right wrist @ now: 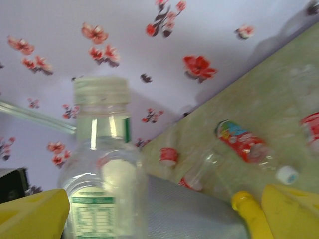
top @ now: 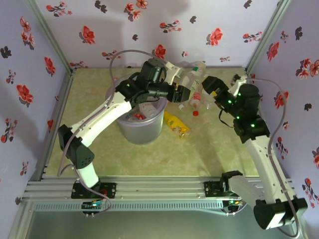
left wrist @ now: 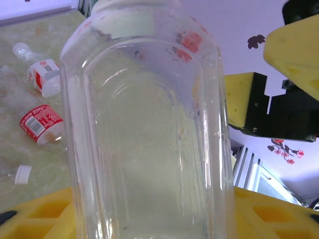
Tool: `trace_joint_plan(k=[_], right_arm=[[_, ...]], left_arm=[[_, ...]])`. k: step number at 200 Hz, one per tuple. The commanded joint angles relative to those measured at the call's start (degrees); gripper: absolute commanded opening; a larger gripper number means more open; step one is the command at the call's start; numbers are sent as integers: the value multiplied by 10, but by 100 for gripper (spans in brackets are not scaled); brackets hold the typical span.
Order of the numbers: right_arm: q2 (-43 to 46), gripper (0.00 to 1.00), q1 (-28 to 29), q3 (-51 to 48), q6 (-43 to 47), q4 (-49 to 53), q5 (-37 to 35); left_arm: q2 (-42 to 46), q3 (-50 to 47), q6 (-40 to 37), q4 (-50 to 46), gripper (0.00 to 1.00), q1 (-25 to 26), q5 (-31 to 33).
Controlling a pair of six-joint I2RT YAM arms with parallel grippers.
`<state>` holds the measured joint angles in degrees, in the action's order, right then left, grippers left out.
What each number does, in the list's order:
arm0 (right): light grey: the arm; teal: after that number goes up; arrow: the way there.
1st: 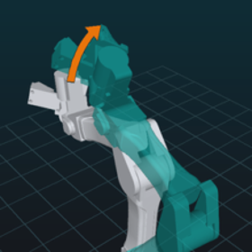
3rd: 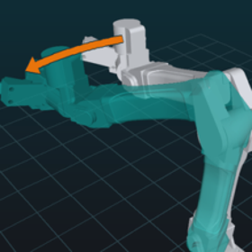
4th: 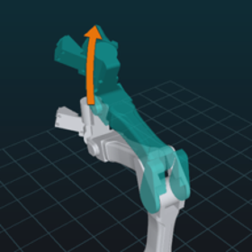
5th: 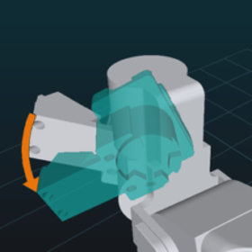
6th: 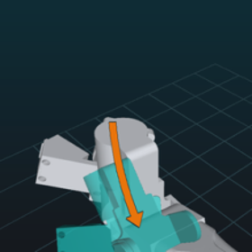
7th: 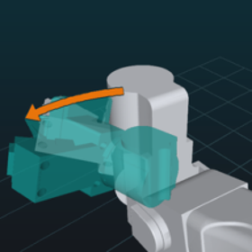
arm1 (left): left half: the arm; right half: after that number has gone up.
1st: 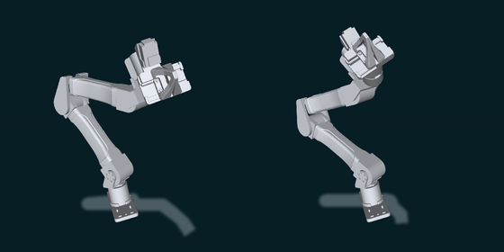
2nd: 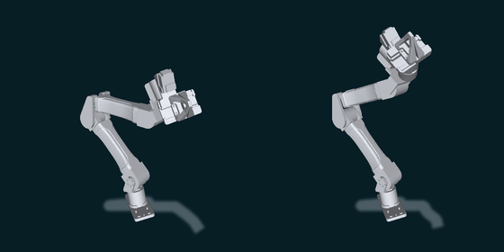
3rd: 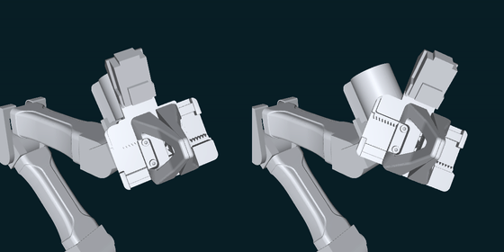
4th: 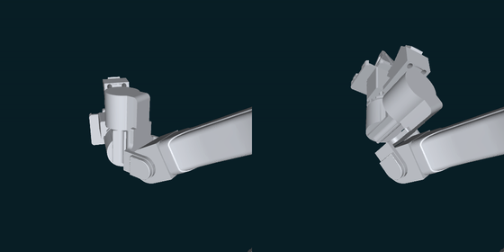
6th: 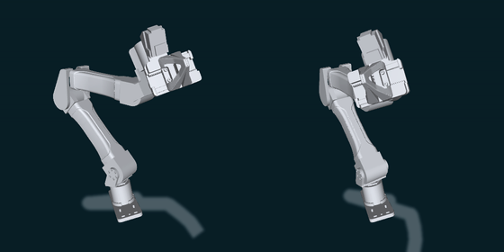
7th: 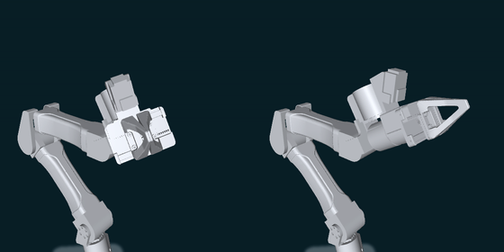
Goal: Put the plastic bottles in the bin
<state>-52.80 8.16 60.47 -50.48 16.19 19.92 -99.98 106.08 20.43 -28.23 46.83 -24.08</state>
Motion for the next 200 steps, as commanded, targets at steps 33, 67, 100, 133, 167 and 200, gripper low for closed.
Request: trace_joint_plan(k=[33,67,100,133,167,200], right_arm=[[3,99,-46,0,73,121,-9],[-2,99,-48,-24,89,117,-14],[-8,99,-52,-34,103,125,-20],[-30,99,-54,-34,114,127,-22],[-38,99,-54,-37,118,127,-24],[-33,99,-54,-44,127,137,-35]], left_arm=[[88,-17,-18,-10,42,-51,20],[187,-110,-14,-40,28,-96,47],[279,-188,-22,-91,6,-127,87],[329,-249,-10,-122,0,-135,92],[333,-281,-1,-129,0,-138,100],[316,-288,-8,-145,0,-139,114]])
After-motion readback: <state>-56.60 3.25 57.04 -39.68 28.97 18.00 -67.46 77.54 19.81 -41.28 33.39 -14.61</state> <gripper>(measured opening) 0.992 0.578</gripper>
